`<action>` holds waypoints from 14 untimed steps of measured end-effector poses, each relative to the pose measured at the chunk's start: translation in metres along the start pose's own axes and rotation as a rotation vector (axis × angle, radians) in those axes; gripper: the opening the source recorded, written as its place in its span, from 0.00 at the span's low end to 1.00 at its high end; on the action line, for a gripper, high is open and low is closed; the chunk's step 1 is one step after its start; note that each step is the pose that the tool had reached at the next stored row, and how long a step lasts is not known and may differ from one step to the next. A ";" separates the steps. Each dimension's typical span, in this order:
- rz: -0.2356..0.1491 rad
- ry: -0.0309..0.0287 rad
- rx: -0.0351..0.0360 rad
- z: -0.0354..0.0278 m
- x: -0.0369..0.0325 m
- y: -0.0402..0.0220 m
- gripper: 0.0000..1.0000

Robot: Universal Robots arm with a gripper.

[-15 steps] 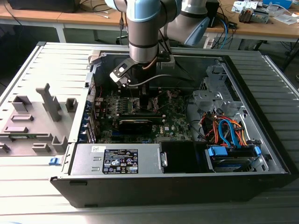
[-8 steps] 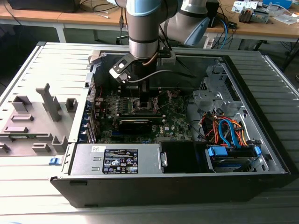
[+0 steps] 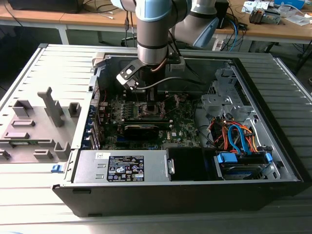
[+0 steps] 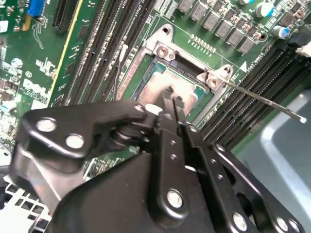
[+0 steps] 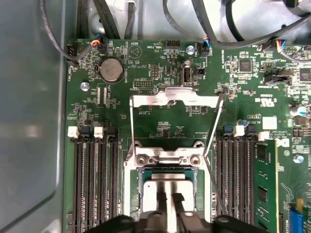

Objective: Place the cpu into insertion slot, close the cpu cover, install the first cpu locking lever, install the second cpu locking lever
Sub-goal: 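Place the cpu into insertion slot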

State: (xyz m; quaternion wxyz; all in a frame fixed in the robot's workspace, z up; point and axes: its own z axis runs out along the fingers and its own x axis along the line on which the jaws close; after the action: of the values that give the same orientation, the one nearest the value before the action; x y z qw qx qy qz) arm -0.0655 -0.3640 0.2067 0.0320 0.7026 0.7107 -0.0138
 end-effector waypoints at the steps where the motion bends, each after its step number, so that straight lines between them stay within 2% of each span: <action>1: 0.000 -0.0006 0.0007 0.0008 0.0000 -0.0001 0.11; 5: 0.000 -0.0001 0.0035 0.0056 -0.0005 0.0002 0.11; 7: 0.000 -0.0003 0.0038 0.0056 -0.0008 0.0002 0.11; 9: 0.000 0.0006 0.0033 0.0028 -0.0009 0.0003 0.11; 10: 0.000 0.0025 0.0019 -0.0013 -0.0008 0.0007 0.11; 13: 0.000 0.0004 0.0033 -0.0291 -0.0030 0.0011 0.11; 14: 0.000 0.0005 0.0033 -0.0342 -0.0033 0.0013 0.11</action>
State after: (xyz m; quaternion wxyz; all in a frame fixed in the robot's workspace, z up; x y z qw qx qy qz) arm -0.0651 -0.3651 0.2410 0.0307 0.7026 0.7108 -0.0148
